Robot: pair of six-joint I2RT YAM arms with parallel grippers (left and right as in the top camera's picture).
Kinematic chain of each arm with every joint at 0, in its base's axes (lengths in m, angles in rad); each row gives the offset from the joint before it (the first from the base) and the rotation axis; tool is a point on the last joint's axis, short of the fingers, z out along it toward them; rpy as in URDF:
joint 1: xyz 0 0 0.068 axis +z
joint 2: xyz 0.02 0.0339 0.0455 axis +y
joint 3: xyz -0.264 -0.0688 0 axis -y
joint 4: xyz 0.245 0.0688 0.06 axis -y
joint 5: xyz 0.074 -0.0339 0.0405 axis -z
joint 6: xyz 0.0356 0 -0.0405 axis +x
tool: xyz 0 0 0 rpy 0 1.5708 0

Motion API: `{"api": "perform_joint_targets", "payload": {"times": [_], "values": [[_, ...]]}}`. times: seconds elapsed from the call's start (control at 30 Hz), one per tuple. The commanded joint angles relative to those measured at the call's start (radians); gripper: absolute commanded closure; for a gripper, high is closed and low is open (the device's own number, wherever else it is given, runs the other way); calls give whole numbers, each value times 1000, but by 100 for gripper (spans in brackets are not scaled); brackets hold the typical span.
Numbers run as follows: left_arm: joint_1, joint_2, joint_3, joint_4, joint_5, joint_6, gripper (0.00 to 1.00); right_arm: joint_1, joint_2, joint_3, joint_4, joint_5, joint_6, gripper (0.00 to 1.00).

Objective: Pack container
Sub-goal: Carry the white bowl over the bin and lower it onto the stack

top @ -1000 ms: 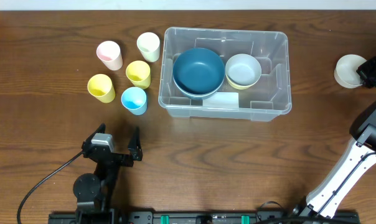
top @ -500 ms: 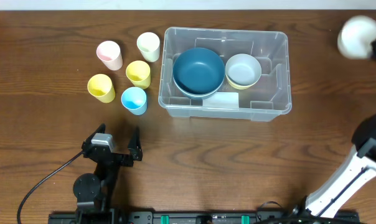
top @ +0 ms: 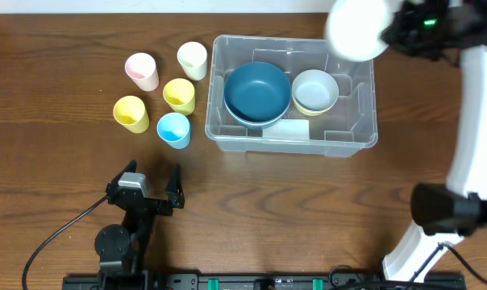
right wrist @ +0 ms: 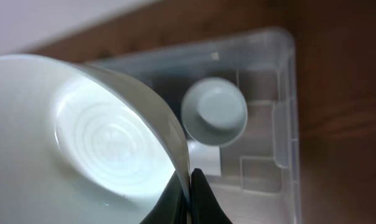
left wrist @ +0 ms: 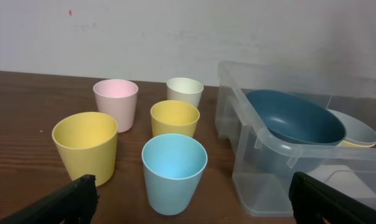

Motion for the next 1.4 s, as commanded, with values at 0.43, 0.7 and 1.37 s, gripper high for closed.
{"api": "perform_joint_targets", "payload": {"times": [0.43, 0.7, 1.37], "values": [[5, -6, -19, -32, 6, -5, 2, 88, 145, -147, 84, 168, 27, 99], [5, -6, -19, -32, 6, -5, 2, 94, 180, -279, 178, 167, 32, 99], [5, -6, -19, -32, 6, -5, 2, 94, 180, -481, 352, 167, 38, 50]]}}
